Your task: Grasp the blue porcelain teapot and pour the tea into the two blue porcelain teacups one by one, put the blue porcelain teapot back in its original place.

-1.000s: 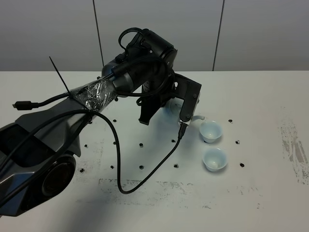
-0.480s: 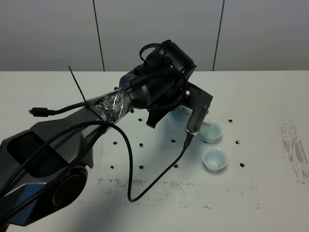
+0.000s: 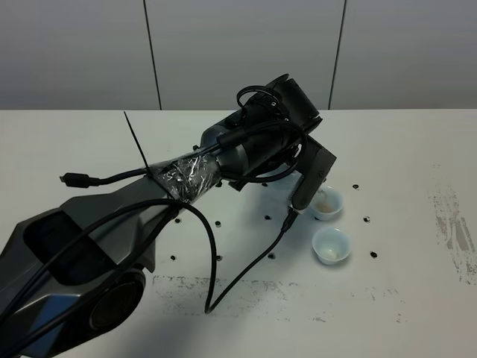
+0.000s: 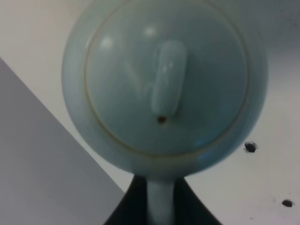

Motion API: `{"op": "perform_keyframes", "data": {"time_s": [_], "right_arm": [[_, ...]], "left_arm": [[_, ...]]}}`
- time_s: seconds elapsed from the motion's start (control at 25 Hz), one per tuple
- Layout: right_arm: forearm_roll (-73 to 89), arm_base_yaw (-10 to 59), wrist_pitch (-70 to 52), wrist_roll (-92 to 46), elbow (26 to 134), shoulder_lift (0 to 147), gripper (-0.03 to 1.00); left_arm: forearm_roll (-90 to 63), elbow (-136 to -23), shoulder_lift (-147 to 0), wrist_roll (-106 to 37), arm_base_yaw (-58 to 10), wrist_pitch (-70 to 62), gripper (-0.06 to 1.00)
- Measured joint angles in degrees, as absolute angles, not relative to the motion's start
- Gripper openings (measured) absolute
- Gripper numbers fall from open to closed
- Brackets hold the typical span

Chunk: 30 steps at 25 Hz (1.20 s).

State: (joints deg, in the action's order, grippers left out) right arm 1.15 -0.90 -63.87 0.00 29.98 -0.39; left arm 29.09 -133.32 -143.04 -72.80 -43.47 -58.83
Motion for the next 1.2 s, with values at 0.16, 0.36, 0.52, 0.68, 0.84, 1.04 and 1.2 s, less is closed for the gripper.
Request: {"op": "perform_keyframes", "data": {"time_s": [0.16, 0.36, 0.52, 0.68, 0.84, 1.04, 1.2], "right_arm": [[1.15, -0.9, -63.87, 0.0, 29.98, -0.39, 0.34], [1.17, -0.9, -63.87, 0.0, 29.98, -0.39, 0.34], [1.17, -0.9, -63.87, 0.0, 29.98, -0.39, 0.34], [1.27, -0.9, -63.87, 0.0, 29.98, -0.39, 0.34], [1.38, -0.9, -63.87, 0.0, 29.98, -0.39, 0.34], [1.51, -0.9, -63.87, 0.0, 29.98, -0.39, 0.34], [1.57, -0.9, -63.87, 0.0, 29.98, -0.39, 0.34]], "left_arm": [[31.62, -133.32, -143.04, -72.8, -43.97, -58.26, 0.04], [33.39, -133.32, -143.04, -72.8, -44.47, -57.63, 0.04], [35.35, -133.32, -143.04, -72.8, -44.95, -57.14, 0.04], [36.34, -133.32, -143.04, -72.8, -45.21, -56.69, 0.04], [37.99, -133.32, -143.04, -73.46, -45.51, -56.63, 0.04], [38.71, -132.89, -143.04, -74.35, -45.98, -56.29, 0.04], [39.11, -132.0, -143.04, -75.1, -46.32, -56.23, 0.04]]}}
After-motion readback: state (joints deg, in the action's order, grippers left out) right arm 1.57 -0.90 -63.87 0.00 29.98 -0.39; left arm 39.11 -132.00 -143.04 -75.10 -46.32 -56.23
